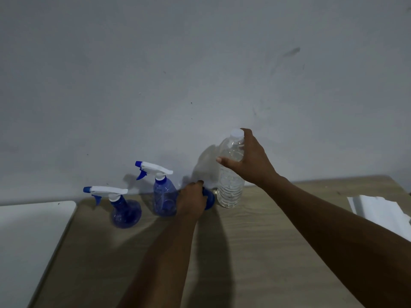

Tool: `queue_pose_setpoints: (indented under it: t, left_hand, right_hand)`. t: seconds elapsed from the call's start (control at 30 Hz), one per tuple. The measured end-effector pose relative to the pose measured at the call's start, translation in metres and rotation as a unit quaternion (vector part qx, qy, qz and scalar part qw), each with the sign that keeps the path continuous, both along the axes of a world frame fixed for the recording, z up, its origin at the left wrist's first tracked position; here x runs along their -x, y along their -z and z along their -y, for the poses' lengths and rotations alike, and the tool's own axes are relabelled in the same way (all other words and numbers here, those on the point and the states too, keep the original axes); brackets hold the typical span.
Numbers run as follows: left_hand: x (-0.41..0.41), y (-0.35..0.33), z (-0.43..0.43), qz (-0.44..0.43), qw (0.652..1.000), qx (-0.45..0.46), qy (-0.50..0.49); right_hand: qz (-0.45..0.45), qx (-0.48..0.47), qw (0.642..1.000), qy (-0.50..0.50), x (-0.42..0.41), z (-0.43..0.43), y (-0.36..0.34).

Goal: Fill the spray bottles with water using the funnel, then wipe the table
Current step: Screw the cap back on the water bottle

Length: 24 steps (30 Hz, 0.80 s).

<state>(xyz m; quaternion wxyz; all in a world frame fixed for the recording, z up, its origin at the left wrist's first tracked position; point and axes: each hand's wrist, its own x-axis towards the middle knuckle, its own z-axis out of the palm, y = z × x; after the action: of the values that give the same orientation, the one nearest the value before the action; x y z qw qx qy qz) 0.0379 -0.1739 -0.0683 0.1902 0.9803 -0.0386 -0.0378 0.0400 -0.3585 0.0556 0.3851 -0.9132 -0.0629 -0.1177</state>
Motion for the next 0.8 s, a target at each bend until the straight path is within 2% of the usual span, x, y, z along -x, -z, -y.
queue_pose_setpoints:
  t: [0.17,0.3,0.43,0.6,0.8]
  left_hand:
    - [0.011,-0.035,-0.011,0.025,0.999,0.04,0.019]
    - [0.02,-0.072,-0.022,-0.017,0.993,0.102,0.062]
    - [0.03,-0.105,-0.032,-0.023,0.99,0.113,0.079]
    - [0.045,-0.134,-0.037,-0.02,0.988,0.115,0.105]
    - [0.064,-0.149,-0.017,-0.028,0.982,0.111,0.149]
  right_hand:
    - [-0.013,0.007,1.0,0.005,0.013,0.003,-0.016]
    - [-0.016,0.014,0.999,0.027,0.03,0.003,-0.041]
    - [-0.009,0.043,0.998,0.047,0.051,0.0,-0.068]
    - [-0.082,0.098,0.99,0.063,0.083,0.003,-0.085]
    - [-0.141,0.111,0.979,0.094,0.14,0.019,-0.082]
